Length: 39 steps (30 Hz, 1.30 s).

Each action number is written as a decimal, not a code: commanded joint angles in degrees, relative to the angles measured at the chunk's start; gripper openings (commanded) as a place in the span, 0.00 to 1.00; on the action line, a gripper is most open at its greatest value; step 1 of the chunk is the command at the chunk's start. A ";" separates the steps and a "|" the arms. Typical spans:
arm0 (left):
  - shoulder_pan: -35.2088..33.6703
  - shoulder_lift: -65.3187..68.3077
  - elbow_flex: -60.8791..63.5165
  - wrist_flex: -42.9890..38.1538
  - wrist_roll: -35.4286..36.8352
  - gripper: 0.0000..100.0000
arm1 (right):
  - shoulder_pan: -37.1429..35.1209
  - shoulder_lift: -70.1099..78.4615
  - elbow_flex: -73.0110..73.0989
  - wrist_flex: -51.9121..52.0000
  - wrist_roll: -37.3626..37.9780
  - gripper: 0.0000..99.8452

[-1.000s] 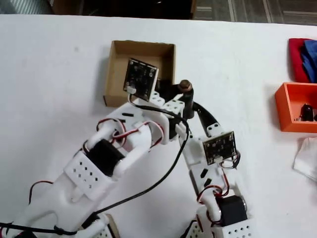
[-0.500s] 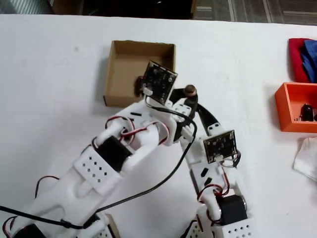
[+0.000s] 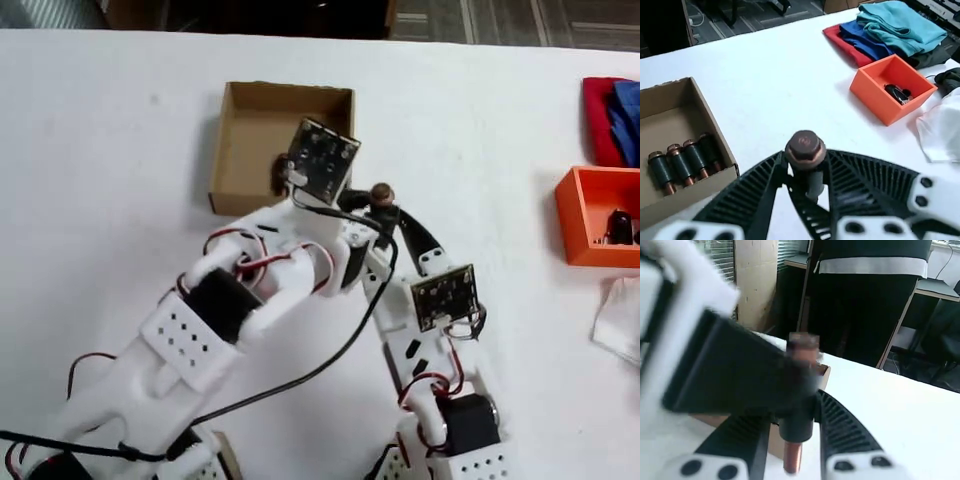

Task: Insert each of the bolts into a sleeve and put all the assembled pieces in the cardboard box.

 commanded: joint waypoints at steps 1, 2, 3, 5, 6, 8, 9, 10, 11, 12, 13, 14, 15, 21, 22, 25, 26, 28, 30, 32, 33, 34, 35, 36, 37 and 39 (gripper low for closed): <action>-0.26 -0.18 -4.44 2.64 -0.44 0.13 | 0.22 -0.31 -0.97 -1.54 0.09 0.02; -0.26 -0.18 -4.70 2.90 -0.44 0.13 | 0.22 -0.31 -0.97 -1.54 0.09 0.02; -0.26 -0.18 -4.70 2.73 -0.44 0.13 | 0.22 -0.31 -0.97 -1.54 0.09 0.02; -0.26 -0.18 -4.70 2.73 -0.44 0.13 | 0.22 -0.31 -0.97 -1.54 0.09 0.02; -0.35 -0.18 -4.70 2.73 -0.44 0.13 | 0.22 -0.31 -0.97 -1.54 0.18 0.02; -0.35 -0.18 -4.70 2.81 -0.53 0.13 | 0.22 -0.31 -0.97 -1.54 0.18 0.02; -0.35 -0.26 -4.79 2.81 -0.53 0.13 | 0.22 -0.31 -0.97 -1.54 0.18 0.02; -0.35 -0.35 -4.79 2.73 -0.53 0.13 | 0.22 -0.31 -0.97 -1.54 0.18 0.02; -0.35 -0.79 -4.79 2.73 -0.53 0.13 | 0.22 -0.31 -0.97 -1.54 0.18 0.02; -0.35 -1.32 -4.70 2.81 -0.53 0.13 | 0.22 -0.31 -0.97 -1.54 0.18 0.02; -0.35 -1.85 -4.70 2.81 -0.53 0.13 | 0.22 -0.31 -0.97 -1.54 0.18 0.02; -0.35 -2.37 -4.70 2.81 -0.53 0.13 | 0.22 -0.31 -0.97 -1.54 0.18 0.02; -0.44 -2.99 -4.70 2.81 -0.53 0.14 | 0.22 -0.31 -0.97 -1.54 0.18 0.02; -2.99 -5.80 -4.70 7.12 -0.44 0.21 | 0.22 -0.31 -0.97 -1.54 0.18 0.02; -3.08 -6.51 -4.70 7.82 -0.44 0.21 | 0.22 -0.31 -0.97 -1.54 0.18 0.02; -3.16 -9.49 -4.70 8.26 -0.44 0.21 | 0.22 -0.31 -0.97 -1.54 0.18 0.02; -3.16 -10.81 -4.79 8.09 -0.53 0.21 | 0.22 -0.31 -0.97 -1.54 0.18 0.02; -3.43 -13.27 -5.67 8.44 -1.23 0.21 | 0.31 -0.31 -0.97 -1.54 0.18 0.02; -5.80 -15.65 -6.20 8.44 -4.31 0.19 | 0.31 -0.31 -0.97 -1.54 0.18 0.02; -10.02 -17.58 -6.46 8.44 -7.47 0.13 | 0.31 -0.31 -1.05 -1.54 0.09 0.02; -13.19 -18.46 -6.20 8.44 -9.23 0.08 | 0.31 -0.31 -1.49 -1.54 0.09 0.02; -16.70 -19.43 -5.93 8.62 -11.08 0.02 | 0.31 -0.22 -2.11 -1.54 0.09 0.02; -20.57 -20.31 -5.76 9.23 -13.01 0.02 | 0.31 -0.22 -2.99 -1.54 0.09 0.02; -25.05 -21.27 -5.23 10.37 -14.51 0.05 | 0.31 -0.04 -4.48 -1.45 0.00 0.02; -29.45 -22.15 -4.44 11.43 -15.65 0.05 | 0.22 0.22 -6.59 -1.19 -0.44 0.02; -38.68 -24.00 -1.45 13.80 -17.23 0.02 | 0.22 0.57 -10.81 -1.10 -3.78 0.02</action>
